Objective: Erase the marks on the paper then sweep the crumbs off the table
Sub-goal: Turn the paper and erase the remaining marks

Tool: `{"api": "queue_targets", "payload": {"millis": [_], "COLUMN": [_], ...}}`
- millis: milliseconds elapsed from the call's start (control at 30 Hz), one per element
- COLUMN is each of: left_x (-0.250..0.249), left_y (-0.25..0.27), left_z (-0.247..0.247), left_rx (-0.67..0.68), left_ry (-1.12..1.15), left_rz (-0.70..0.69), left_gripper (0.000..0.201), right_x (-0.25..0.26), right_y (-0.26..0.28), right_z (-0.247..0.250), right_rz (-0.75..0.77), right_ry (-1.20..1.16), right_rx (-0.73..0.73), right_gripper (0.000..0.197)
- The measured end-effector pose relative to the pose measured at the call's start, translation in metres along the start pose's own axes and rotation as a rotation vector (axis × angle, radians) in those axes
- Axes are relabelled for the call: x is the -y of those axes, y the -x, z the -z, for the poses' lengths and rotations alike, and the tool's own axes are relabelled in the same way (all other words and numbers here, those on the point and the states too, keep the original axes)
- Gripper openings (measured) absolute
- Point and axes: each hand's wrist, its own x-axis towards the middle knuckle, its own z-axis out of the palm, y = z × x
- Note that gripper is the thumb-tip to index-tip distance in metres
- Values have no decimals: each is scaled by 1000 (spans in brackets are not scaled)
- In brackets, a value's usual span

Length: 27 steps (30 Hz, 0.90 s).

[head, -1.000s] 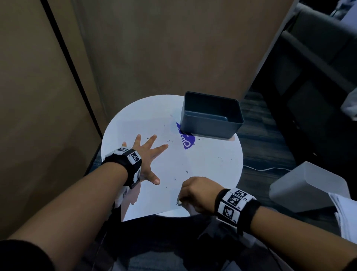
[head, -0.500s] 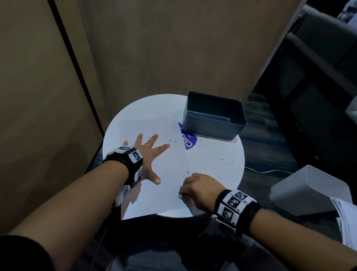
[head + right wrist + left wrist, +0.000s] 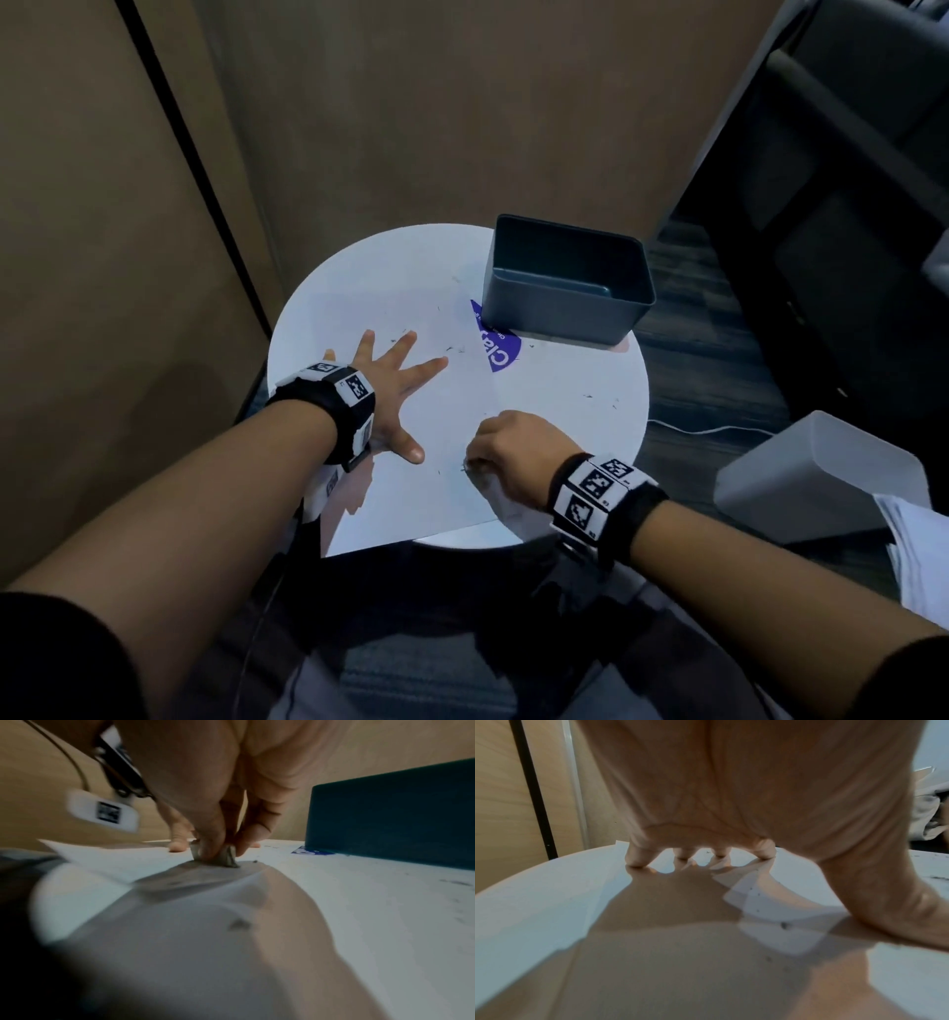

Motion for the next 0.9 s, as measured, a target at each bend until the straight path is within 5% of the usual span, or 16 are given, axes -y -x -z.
{"api": "queue_targets", "payload": {"millis": [67, 167, 367, 667, 800, 900], "left_x": [-1, -2, -4, -4, -4, -5], "left_y": [-1, -1, 2, 0, 0, 1], "left_z": [-4, -4, 1, -6, 1, 1], "left_rx": [10, 13, 17, 2, -4, 1], "left_ry": [12, 12, -13, -10, -5, -8], "left_rz": [-14, -28, -11, -19, -25, -10], "left_gripper": [135, 135, 133, 133, 134, 133], "right_x": [3, 5, 1, 12, 5, 6], "right_y": [20, 27, -13, 46, 15, -15], "right_z": [-10, 0, 14, -21, 0, 11], "right_rz": [46, 41, -23, 119, 22, -43], "right_ry": [-31, -70, -72, -86, -82, -17], "right_rx": [35, 80, -98, -43, -151, -100], "right_gripper": [34, 22, 20, 10, 18, 20]}}
